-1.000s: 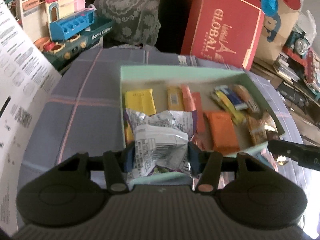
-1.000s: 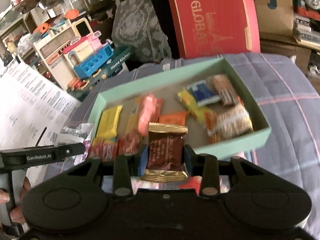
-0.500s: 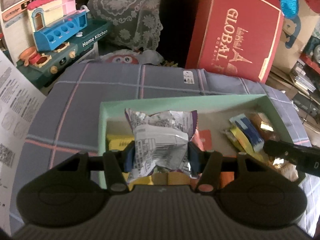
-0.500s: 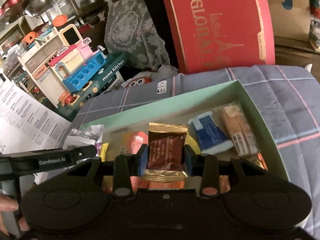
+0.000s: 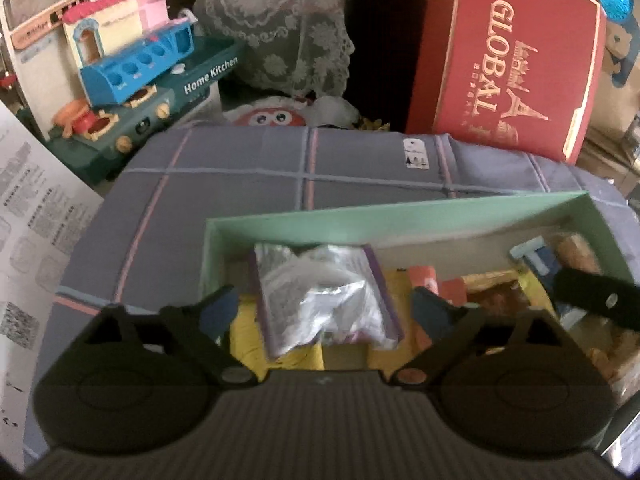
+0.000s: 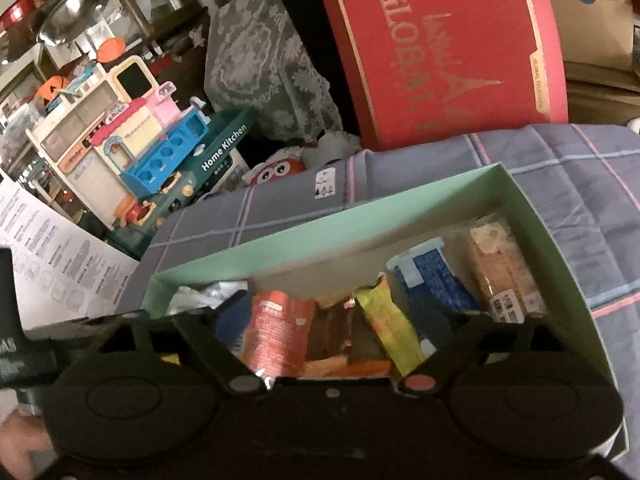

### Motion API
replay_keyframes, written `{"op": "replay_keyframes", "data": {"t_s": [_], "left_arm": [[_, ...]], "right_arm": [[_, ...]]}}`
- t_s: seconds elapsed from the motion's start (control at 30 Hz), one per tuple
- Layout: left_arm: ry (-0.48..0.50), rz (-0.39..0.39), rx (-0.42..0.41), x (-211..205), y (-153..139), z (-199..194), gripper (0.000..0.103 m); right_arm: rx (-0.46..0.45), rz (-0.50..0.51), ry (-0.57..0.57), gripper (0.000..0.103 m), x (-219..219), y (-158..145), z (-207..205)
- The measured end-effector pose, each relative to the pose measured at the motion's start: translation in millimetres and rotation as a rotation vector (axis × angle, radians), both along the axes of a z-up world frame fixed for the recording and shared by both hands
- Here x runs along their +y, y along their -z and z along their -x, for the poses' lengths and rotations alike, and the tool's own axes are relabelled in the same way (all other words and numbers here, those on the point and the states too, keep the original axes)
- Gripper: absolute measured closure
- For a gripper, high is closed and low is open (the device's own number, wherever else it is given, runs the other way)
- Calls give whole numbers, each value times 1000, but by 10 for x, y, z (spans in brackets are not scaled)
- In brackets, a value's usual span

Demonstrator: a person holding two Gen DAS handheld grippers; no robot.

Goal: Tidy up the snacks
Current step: 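Place the silver wrapper in the box with the left tool while the right tool places the chocolate pack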

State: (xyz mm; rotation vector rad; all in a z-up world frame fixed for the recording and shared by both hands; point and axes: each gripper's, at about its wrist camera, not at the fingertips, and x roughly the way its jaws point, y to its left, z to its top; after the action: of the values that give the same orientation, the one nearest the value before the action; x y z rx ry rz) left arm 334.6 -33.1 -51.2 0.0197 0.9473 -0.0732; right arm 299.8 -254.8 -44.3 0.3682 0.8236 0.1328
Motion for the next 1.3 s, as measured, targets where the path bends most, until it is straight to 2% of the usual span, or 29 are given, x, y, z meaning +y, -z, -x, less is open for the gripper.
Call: {"op": "replay_keyframes", "data": {"t_s": [0.13, 0.67, 1.03, 1.17, 1.3], "left_arm": [[0, 9, 11, 9, -12, 83, 3], [46, 43, 20, -153, -319, 792, 0], [91, 45, -24, -230, -626, 1387, 0], [117, 38, -23, -292, -618, 1623, 0], [139, 44, 13, -372, -499, 1802, 0]], "right_arm": [[-7, 19, 20, 0, -24, -39, 87], [-16, 25, 37, 0, -86, -279, 687], [-65, 13, 78, 0, -327, -531, 1290], [-62, 3, 105, 0, -495, -514, 1546], [-35, -12, 142, 0, -680, -398, 1754]]}}
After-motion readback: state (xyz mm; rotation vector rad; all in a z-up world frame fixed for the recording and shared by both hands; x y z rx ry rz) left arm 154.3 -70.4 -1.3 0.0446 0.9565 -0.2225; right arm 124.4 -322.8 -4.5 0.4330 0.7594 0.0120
